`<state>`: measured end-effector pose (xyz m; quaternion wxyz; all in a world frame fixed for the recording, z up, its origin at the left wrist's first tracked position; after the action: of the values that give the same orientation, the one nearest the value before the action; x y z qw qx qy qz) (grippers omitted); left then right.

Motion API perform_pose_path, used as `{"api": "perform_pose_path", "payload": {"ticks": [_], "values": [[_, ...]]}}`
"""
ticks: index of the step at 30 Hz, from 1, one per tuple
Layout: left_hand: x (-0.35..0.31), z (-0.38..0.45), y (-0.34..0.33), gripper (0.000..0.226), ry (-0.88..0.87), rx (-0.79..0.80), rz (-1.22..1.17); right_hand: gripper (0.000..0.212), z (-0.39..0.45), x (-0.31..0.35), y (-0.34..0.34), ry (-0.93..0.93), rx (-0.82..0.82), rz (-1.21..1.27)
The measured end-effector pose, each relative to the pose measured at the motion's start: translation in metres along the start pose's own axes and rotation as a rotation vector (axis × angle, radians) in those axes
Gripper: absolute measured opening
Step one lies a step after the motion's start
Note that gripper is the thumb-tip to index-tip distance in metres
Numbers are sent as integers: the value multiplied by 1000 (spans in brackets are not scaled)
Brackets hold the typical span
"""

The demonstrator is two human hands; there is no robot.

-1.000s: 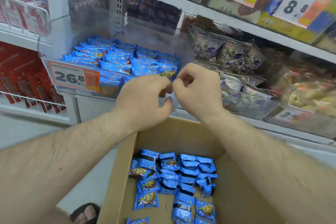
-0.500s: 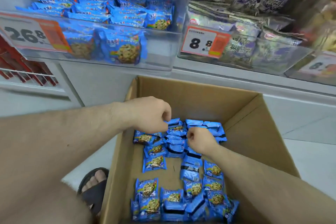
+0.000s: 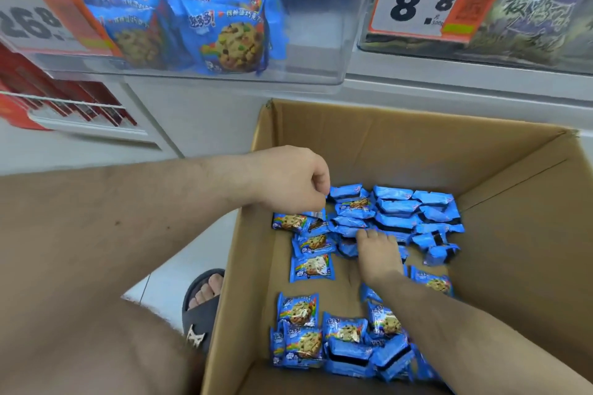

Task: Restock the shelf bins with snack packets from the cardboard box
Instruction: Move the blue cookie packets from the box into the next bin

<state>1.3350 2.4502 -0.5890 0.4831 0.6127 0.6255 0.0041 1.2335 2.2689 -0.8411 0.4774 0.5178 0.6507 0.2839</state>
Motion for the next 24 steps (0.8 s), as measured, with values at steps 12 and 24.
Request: {"api": "perform_pose_path", "payload": {"ticks": [12,24], "values": [[-16,-15,-15,66,254,6,-666,16,-60,-36,139,45,-1076,549],[-5,-7,-29,38,91,6,-743,22,-41,-73,34,5,-124,439]]}}
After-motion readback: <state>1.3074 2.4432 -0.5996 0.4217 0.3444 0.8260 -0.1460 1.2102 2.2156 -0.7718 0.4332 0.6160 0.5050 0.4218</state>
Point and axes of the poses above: each hand's wrist, its own z-axis towards the middle knuckle, its own y-axis out of the back of the hand, x = y × z, the point moved 1 cm from there along z, towards the middle knuckle, and after that the axes turned 13 degrees about -z, right-handed, at the moved point
